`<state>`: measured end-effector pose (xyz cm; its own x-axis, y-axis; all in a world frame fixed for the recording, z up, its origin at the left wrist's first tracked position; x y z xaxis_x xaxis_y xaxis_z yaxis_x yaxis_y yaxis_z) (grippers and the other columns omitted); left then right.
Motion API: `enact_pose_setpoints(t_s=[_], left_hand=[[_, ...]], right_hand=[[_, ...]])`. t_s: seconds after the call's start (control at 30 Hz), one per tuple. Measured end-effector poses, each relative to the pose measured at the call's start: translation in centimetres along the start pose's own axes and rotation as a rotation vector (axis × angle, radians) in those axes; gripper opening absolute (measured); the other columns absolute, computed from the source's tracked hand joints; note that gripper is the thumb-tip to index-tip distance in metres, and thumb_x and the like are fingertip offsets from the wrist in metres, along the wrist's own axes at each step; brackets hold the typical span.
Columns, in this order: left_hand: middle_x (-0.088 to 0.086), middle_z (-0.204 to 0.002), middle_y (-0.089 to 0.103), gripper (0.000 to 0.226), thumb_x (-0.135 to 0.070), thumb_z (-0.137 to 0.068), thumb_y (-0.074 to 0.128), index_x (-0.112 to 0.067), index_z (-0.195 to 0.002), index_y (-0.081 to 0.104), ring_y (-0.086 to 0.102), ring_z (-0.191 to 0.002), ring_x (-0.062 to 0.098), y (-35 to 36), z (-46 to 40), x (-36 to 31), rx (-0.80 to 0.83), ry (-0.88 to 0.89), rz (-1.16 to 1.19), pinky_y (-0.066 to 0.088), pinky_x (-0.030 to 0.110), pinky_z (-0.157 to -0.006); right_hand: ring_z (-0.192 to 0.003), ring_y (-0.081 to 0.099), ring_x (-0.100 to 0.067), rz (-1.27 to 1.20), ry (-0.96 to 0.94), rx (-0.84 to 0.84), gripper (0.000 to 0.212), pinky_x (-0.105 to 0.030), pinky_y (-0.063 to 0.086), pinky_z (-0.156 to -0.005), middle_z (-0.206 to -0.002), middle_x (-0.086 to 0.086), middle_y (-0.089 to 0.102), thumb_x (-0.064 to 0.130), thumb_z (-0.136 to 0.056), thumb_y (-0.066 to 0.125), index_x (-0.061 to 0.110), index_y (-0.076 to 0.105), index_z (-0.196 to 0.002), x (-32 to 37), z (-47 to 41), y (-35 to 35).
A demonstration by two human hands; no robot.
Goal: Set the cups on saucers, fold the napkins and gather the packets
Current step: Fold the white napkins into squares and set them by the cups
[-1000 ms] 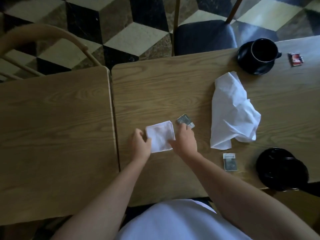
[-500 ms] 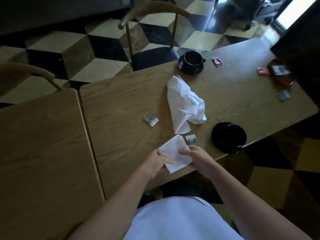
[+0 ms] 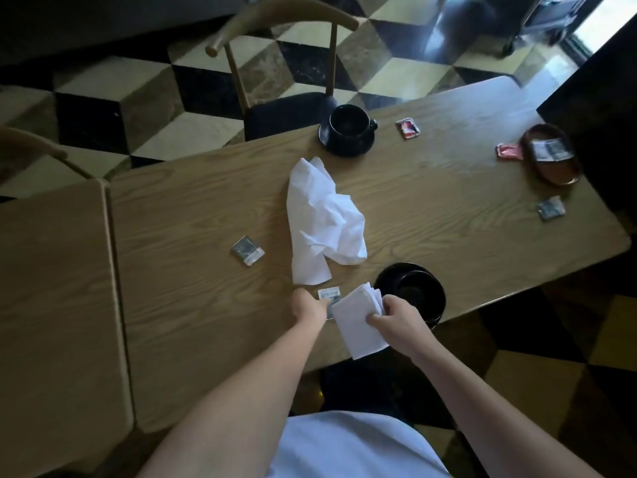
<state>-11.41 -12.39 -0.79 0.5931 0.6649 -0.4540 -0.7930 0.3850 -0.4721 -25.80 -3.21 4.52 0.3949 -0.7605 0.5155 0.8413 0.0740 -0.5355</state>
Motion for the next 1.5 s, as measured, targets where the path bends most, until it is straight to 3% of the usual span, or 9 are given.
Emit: enact_pose_setpoints(t_s=[0.33, 0.5, 0.57, 0.67, 0.87, 1.07, 1.3, 1.4, 1.5], left_hand=[[0.02, -0.105, 0.071, 0.019, -0.005, -0.085, 0.069, 0.004, -0.102, 0.068, 0.068, -0.096, 0.035, -1.4, -2.4, 1.1, -0.073, -0.079, 0.054, 0.048, 0.034, -0.069], [0.011, -0.098, 0.065, 0.02, -0.016, -0.086, 0.072, -0.011, -0.09, 0.053, 0.055, -0.076, 0.022, -7.1, -3.0, 4.5, -0.333, -0.028, -0.042, 0.04, 0.031, -0.064], [0.005, -0.091, 0.064, 0.022, -0.024, -0.087, 0.072, -0.017, -0.088, 0.051, 0.051, -0.067, 0.014, -7.3, -2.0, 5.1, -0.341, 0.035, -0.14, 0.037, 0.029, -0.057], [-0.002, -0.084, 0.062, 0.022, -0.034, -0.085, 0.072, -0.019, -0.085, 0.057, 0.058, -0.075, 0.017, -4.2, -0.2, 5.6, -0.093, 0.082, -0.263, 0.043, 0.027, -0.065], [0.009, -0.112, 0.065, 0.029, -0.025, -0.091, 0.069, -0.006, -0.111, 0.061, 0.062, -0.096, 0.022, -0.1, 0.8, 4.7, 0.0, 0.034, -0.104, 0.041, 0.022, -0.069], [0.005, -0.092, 0.063, 0.019, -0.026, -0.09, 0.071, -0.015, -0.087, 0.055, 0.062, -0.084, 0.02, 0.7, 0.0, 3.4, -0.008, 0.056, -0.101, 0.034, 0.016, -0.052], [0.011, -0.131, 0.058, 0.065, -0.031, -0.081, 0.078, -0.012, -0.133, 0.042, 0.058, -0.118, 0.03, 0.1, -1.0, 1.4, -0.203, 0.161, -0.142, 0.05, 0.034, -0.085], [0.006, -0.121, 0.057, 0.044, -0.03, -0.085, 0.075, -0.016, -0.121, 0.052, 0.058, -0.107, 0.027, -1.1, -1.9, -1.4, -0.363, 0.297, -0.178, 0.045, 0.031, -0.074], [0.005, -0.099, 0.064, 0.009, -0.02, -0.096, 0.058, -0.013, -0.101, 0.063, 0.062, -0.088, 0.025, -2.4, -2.6, -4.9, -0.378, 0.404, -0.117, 0.043, 0.026, -0.068]], right_hand=[[-0.077, 0.06, -0.015, -0.098, 0.02, 0.076, 0.009, -0.025, 0.042, -0.058, -0.085, 0.0, 0.063, 0.023, -0.085, 0.061, 0.014, 0.058, -0.087, -0.6, -2.9, 0.5], [-0.084, 0.062, -0.016, -0.196, 0.071, 0.187, 0.014, -0.027, 0.044, -0.063, -0.096, -0.007, 0.067, 0.02, -0.09, 0.062, 0.011, 0.062, -0.1, 0.5, -4.3, 3.3], [-0.081, 0.059, -0.016, -0.039, 0.097, 0.149, 0.02, -0.028, 0.043, -0.059, -0.099, -0.008, 0.063, 0.021, -0.092, 0.057, 0.008, 0.057, -0.107, 0.8, -4.6, 4.3], [-0.088, 0.066, -0.029, 0.502, -0.036, 0.026, 0.026, -0.03, 0.038, -0.06, -0.102, -0.01, 0.065, 0.025, -0.096, 0.049, 0.005, 0.051, -0.113, 1.1, -4.3, 4.7], [-0.087, 0.07, -0.024, 0.891, -0.337, -0.028, 0.037, -0.029, 0.031, -0.05, -0.115, -0.004, 0.063, 0.03, -0.097, 0.055, 0.011, 0.045, -0.126, 1.6, -4.3, 4.7], [-0.09, 0.069, -0.031, 0.85, -0.363, 0.101, 0.026, -0.033, 0.037, -0.059, -0.121, -0.008, 0.06, 0.005, -0.094, 0.05, 0.006, 0.044, -0.119, 0.6, -6.2, 5.1], [-0.086, 0.065, -0.031, 0.435, -0.218, 0.16, 0.019, -0.035, 0.046, -0.063, -0.099, -0.008, 0.067, 0.028, -0.091, 0.052, 0.011, 0.049, -0.101, 2.0, -8.2, 3.5], [-0.088, 0.067, -0.026, 0.257, -0.228, 0.016, 0.029, -0.04, 0.055, -0.07, -0.091, 0.004, 0.065, 0.037, -0.086, 0.062, 0.02, 0.048, -0.105, 4.1, -9.4, 1.5], [-0.106, 0.064, -0.029, 0.159, -0.254, -0.084, 0.063, -0.041, 0.053, -0.08, -0.119, -0.001, 0.06, 0.048, -0.083, 0.067, 0.019, 0.041, -0.133, 6.6, -10.6, 0.1]])
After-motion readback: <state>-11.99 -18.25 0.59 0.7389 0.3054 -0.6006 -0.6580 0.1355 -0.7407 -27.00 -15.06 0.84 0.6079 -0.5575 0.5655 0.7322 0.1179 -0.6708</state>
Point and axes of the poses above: each hand's wrist, its own z-axis away from the middle knuckle, its own y-axis out of the palm, x = y × z, the point moved 1 cm from there along -z, towards the middle knuckle
